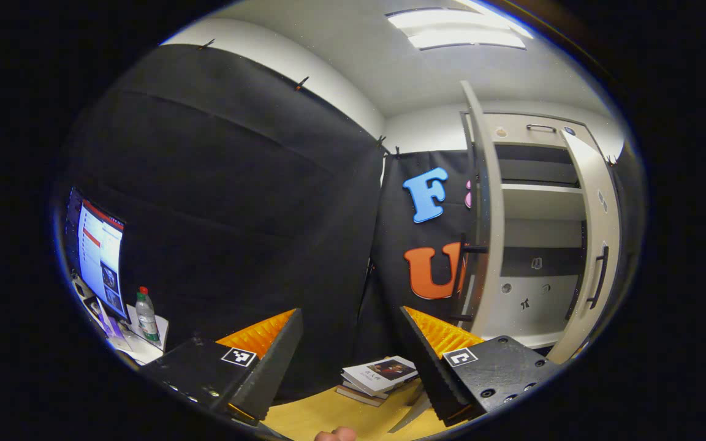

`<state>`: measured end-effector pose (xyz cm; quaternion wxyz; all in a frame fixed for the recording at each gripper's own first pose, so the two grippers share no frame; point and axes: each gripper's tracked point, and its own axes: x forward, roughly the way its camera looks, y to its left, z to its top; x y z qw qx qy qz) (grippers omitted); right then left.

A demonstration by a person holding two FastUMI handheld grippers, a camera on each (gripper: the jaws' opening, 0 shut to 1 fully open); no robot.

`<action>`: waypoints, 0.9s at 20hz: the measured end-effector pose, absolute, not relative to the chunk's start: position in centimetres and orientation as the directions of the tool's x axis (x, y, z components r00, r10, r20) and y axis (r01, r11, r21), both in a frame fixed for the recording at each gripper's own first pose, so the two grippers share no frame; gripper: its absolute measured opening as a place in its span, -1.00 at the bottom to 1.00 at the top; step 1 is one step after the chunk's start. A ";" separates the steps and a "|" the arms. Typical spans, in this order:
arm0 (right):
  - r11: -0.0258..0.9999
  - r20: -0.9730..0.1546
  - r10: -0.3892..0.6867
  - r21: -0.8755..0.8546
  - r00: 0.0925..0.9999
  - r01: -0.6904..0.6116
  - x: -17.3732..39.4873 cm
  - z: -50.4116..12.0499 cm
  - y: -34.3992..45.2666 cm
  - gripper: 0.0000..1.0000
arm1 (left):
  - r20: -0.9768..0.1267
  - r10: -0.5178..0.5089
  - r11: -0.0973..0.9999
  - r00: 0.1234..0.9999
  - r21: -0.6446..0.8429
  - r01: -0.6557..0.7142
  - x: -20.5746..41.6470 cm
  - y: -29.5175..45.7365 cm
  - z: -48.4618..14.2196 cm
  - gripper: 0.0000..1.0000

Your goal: Grasp the bottle in the cabinet with the left hand and place it on the coaster, then close the right door with the right hand and the left door with the left hand.

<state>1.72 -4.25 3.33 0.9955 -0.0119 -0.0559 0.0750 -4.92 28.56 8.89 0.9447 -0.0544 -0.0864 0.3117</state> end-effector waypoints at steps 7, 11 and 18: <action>0.993 0.112 0.114 -0.039 0.987 -0.111 0.7 3.6 -5.3 1.00 | 0.120 0.550 0.830 0.826 -0.190 -0.525 2.4 29.9 8.9 0.80; 0.996 0.130 0.085 -0.011 0.988 -0.084 -0.4 3.1 -5.5 1.00 | 0.127 0.565 0.821 0.815 -0.186 -0.540 3.2 29.3 7.7 0.89; 0.993 0.095 0.120 -0.020 0.988 -0.119 -0.3 1.8 -4.0 0.99 | 0.111 0.546 0.830 0.831 -0.210 -0.517 3.5 27.8 7.5 0.87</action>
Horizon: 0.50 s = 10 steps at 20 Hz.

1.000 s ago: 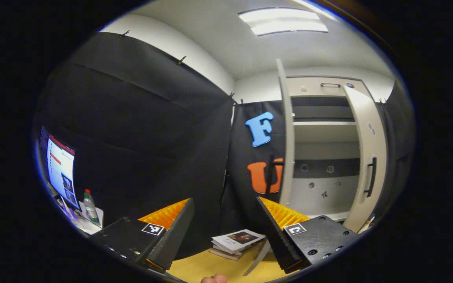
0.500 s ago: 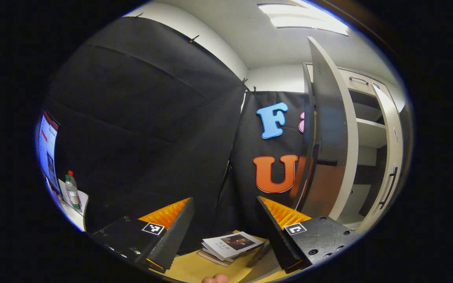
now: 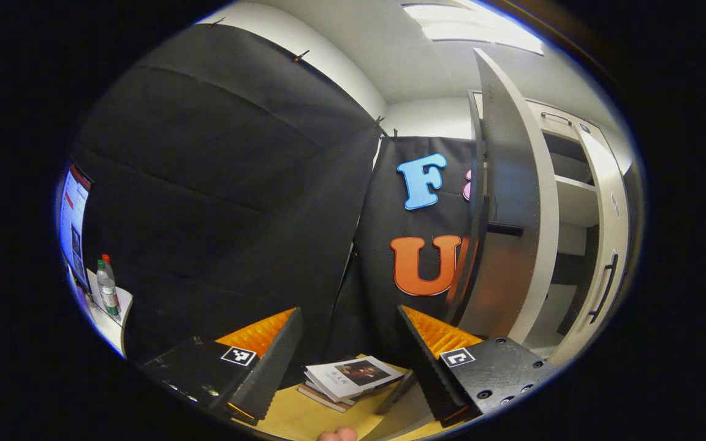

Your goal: Grasp the bottle in the cabinet with the left hand and place it on the coaster, then close the right door with the right hand and the left door with the left hand.

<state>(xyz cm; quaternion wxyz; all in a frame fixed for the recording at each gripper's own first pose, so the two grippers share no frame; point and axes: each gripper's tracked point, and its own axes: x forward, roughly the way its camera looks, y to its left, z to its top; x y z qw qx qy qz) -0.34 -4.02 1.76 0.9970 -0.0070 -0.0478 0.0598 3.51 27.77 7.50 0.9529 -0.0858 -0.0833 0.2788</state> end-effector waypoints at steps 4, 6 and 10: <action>0.992 0.074 0.124 -0.033 0.989 -0.122 -0.3 1.5 -4.1 1.00 | 0.132 0.491 0.857 0.861 -0.249 -0.450 4.1 25.2 7.6 0.86; 0.992 0.082 0.126 -0.031 0.989 -0.124 -0.2 1.9 -4.3 1.00 | 0.132 0.451 0.878 0.883 -0.246 -0.411 4.6 23.8 7.6 0.86; 0.991 0.098 0.134 0.004 0.986 -0.135 -0.2 3.0 -4.0 0.97 | 0.141 0.391 0.911 0.910 -0.200 -0.360 4.8 20.4 7.6 0.86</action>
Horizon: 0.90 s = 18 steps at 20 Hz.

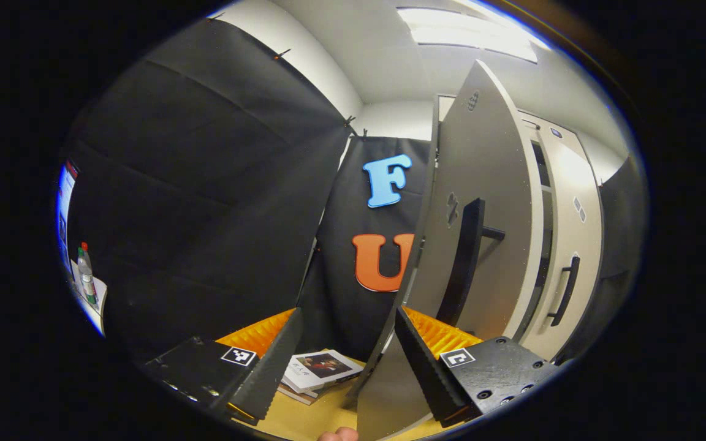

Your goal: Grasp the bottle in the cabinet with the left hand and place it on the coaster, then close the right door with the right hand and the left door with the left hand.

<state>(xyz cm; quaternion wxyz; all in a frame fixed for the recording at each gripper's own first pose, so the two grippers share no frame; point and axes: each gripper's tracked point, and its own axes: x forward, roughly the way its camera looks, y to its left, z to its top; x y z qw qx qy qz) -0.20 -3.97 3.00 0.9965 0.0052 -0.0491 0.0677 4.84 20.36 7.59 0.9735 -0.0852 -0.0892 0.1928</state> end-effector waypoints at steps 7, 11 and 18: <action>0.993 0.110 0.117 -0.030 0.987 -0.114 0.4 4.5 -4.8 1.00 | 0.088 0.235 0.949 0.968 -0.234 -0.210 9.5 13.8 5.6 0.87; 0.996 0.122 0.094 -0.015 0.988 -0.093 -0.2 4.5 -5.2 1.00 | 0.109 0.284 0.942 0.953 -0.216 -0.256 8.0 15.5 5.9 0.89; 0.996 0.072 0.086 -0.003 0.994 -0.086 0.4 2.7 -5.7 1.00 | 0.155 0.333 0.938 0.930 -0.156 -0.309 2.9 16.8 8.2 0.89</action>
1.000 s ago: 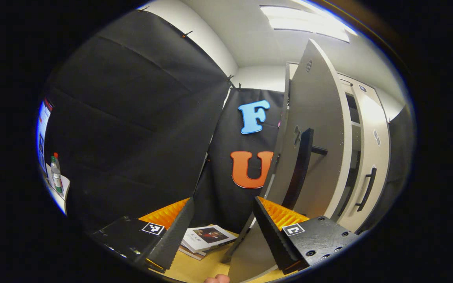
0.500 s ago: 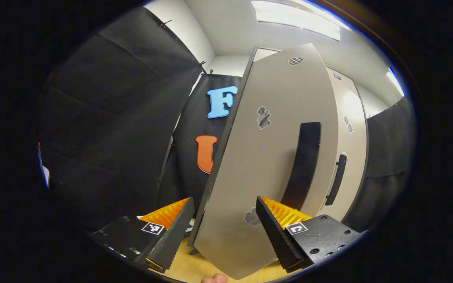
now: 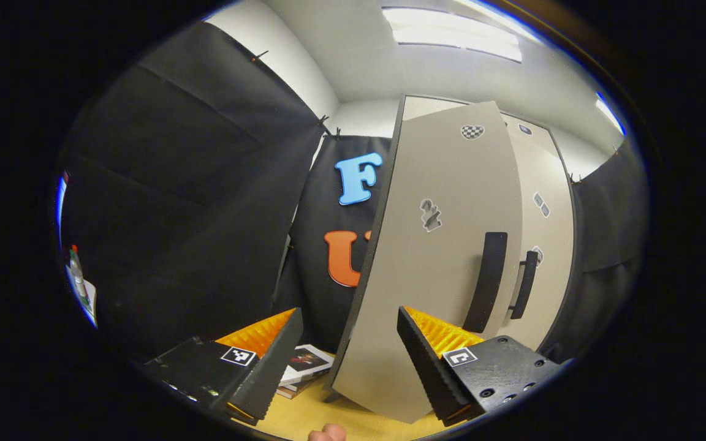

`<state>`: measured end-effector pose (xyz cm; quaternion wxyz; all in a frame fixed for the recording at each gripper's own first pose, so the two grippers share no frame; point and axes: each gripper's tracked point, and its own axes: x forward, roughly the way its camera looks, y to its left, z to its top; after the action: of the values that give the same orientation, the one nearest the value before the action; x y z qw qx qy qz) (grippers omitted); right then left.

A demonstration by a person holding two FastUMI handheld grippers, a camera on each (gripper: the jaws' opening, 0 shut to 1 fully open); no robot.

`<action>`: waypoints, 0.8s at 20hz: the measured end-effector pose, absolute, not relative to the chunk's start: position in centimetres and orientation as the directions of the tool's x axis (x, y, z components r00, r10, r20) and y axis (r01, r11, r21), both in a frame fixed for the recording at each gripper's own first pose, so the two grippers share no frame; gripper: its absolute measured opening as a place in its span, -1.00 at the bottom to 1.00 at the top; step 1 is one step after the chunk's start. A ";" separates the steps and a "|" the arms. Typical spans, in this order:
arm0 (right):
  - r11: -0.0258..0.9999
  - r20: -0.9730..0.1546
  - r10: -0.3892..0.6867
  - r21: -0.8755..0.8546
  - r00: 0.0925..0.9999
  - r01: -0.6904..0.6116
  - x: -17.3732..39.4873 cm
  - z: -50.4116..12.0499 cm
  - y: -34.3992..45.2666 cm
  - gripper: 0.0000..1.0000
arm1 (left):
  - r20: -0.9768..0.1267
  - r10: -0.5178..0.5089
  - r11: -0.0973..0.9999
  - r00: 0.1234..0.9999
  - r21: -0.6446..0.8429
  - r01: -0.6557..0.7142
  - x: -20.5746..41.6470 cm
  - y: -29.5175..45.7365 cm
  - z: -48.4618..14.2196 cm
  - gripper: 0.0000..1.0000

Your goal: Grasp the bottle in the cabinet with the left hand and place it on the coaster, then close the right door with the right hand and the left door with the left hand.

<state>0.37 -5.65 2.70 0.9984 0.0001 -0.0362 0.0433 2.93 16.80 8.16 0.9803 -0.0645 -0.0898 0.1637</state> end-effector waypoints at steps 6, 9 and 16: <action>0.996 0.022 0.088 0.009 0.996 -0.089 1.0 1.3 -5.6 1.00 | 0.163 0.270 0.963 0.949 -0.069 -0.262 -0.2 13.2 7.2 0.89; 0.997 0.029 0.082 -0.012 0.996 -0.082 1.1 1.5 -5.8 1.00 | 0.169 0.236 0.971 0.957 -0.067 -0.227 -1.1 10.7 5.8 0.99; 0.997 0.045 0.055 -0.047 0.997 -0.053 0.4 1.5 -5.7 1.00 | 0.144 0.163 0.987 0.976 -0.024 -0.161 -1.3 5.9 2.6 0.99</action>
<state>0.35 -5.69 1.48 0.9991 -0.0227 -0.0232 0.0271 -1.32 5.85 2.62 0.9940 -0.0058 -0.0730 0.0817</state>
